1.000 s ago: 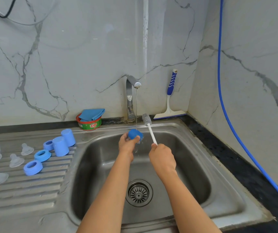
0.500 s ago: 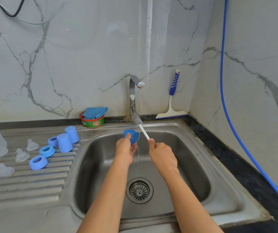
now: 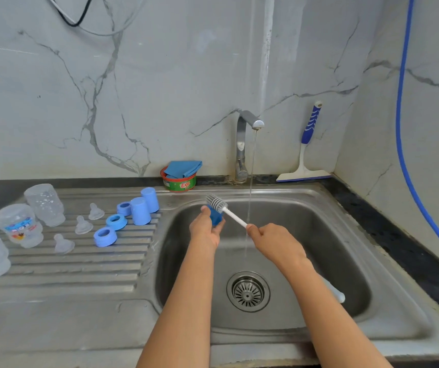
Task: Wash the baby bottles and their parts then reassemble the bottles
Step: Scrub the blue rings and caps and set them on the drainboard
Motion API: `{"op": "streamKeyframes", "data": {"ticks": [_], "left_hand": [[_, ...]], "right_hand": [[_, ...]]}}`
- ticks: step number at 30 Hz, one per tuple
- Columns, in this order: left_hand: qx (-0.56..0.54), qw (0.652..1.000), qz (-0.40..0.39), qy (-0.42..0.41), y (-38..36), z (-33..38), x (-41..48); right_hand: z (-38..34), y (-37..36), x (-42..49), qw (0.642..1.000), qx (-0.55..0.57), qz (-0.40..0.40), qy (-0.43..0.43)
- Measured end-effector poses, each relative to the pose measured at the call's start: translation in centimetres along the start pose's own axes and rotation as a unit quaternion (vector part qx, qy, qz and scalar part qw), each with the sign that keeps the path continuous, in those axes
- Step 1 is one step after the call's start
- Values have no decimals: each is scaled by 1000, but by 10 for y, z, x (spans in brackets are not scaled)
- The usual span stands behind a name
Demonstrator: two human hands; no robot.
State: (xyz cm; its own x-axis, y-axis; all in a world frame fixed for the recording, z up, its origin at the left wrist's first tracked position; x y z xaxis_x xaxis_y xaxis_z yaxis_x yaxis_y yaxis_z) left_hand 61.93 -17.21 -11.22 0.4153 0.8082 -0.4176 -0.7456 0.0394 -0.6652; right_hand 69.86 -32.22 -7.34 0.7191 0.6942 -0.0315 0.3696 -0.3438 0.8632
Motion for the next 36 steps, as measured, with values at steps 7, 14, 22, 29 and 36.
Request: {"op": "streamKeyframes", "data": {"ticks": [7, 14, 22, 29, 36], "left_hand": [[3, 1000, -2, -20, -6, -3, 2], [71, 996, -46, -36, -19, -8, -3], [5, 1000, 5, -26, -13, -4, 3], [140, 988, -61, 4, -21, -17, -1], [160, 986, -42, -9, -15, -15, 1]], "right_hand": [[-1, -9, 4, 999, 43, -23, -14], [2, -5, 5, 997, 69, 6, -37], [-3, -19, -11, 975, 172, -97, -99], [2, -13, -10, 982, 152, -43, -100], [0, -16, -12, 980, 159, -75, -97]]}}
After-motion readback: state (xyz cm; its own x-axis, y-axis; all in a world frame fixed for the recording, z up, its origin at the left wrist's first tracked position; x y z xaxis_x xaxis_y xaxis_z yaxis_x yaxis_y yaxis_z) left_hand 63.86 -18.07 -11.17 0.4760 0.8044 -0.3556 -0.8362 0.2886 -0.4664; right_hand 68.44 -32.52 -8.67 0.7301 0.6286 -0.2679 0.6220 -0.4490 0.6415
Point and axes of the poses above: each hand's wrist, its own x-axis towards the middle knuckle, its own y-axis out of the back of the hand, z = x × y, the point moved 6 cm from there along x, towards the middle knuckle, and after that the axes turned 1 degree about -x, right-handed, at the moved point
